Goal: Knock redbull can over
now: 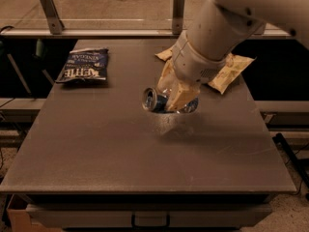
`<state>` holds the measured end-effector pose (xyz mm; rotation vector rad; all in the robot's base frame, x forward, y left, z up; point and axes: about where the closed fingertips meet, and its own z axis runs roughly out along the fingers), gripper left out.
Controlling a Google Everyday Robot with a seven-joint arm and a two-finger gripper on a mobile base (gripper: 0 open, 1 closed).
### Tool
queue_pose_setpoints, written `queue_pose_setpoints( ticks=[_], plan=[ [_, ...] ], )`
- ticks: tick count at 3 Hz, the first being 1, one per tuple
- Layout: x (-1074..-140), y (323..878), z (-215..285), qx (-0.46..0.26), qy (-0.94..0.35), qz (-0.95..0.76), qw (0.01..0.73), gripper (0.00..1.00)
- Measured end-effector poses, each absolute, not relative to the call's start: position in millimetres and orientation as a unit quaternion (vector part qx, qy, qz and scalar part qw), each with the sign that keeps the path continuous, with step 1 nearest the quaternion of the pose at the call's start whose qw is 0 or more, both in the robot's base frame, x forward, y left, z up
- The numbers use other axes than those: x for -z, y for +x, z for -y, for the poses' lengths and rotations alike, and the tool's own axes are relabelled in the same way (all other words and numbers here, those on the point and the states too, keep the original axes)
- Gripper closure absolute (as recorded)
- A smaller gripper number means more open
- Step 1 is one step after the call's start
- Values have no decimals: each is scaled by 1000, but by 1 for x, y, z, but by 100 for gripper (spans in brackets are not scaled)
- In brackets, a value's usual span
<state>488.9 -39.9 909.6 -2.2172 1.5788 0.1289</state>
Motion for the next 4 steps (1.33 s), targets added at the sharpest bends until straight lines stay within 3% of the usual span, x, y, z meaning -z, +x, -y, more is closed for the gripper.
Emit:
queue_pose_setpoints(
  ticks=[2, 4],
  plan=[
    [-891, 480, 13, -16, -821, -550, 155, 5],
    [-890, 481, -1, -33, -817, -554, 156, 0]
  ],
)
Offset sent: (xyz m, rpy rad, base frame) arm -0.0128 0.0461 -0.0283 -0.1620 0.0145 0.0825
